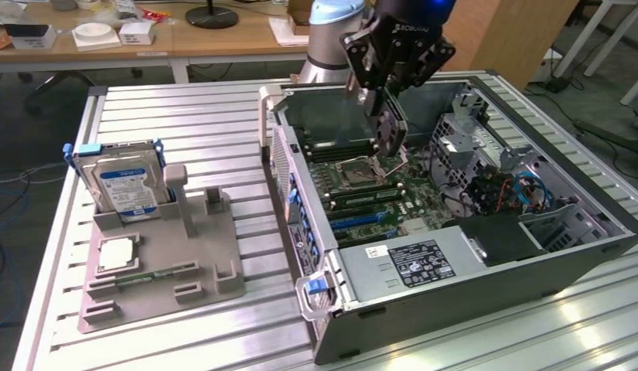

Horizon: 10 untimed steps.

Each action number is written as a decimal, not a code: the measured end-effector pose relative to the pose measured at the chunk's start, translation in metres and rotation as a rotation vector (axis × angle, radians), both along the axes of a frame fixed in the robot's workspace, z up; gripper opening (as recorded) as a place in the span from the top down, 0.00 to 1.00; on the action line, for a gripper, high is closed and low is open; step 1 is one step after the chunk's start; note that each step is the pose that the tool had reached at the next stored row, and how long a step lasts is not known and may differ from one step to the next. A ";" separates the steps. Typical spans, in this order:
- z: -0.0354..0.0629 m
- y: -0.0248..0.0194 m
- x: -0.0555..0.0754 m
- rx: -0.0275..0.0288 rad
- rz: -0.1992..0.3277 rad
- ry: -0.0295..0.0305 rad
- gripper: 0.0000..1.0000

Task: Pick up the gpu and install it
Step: 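Pick up the gpu and move the gpu toward the slot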

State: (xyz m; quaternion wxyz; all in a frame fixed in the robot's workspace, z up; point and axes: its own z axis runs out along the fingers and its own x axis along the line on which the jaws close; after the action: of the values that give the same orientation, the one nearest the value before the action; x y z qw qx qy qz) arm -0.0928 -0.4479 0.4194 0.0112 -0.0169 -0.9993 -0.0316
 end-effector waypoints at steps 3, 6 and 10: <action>0.0000 0.0000 0.005 -0.0001 0.000 0.0006 0.73; 0.0000 0.0000 0.011 0.0000 0.000 0.0017 0.73; -0.0001 0.0000 0.019 -0.0001 0.000 0.0031 0.73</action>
State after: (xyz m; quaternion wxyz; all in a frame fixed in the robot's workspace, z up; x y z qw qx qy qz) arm -0.0735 -0.4479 0.4192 0.0128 -0.0169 -0.9993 -0.0315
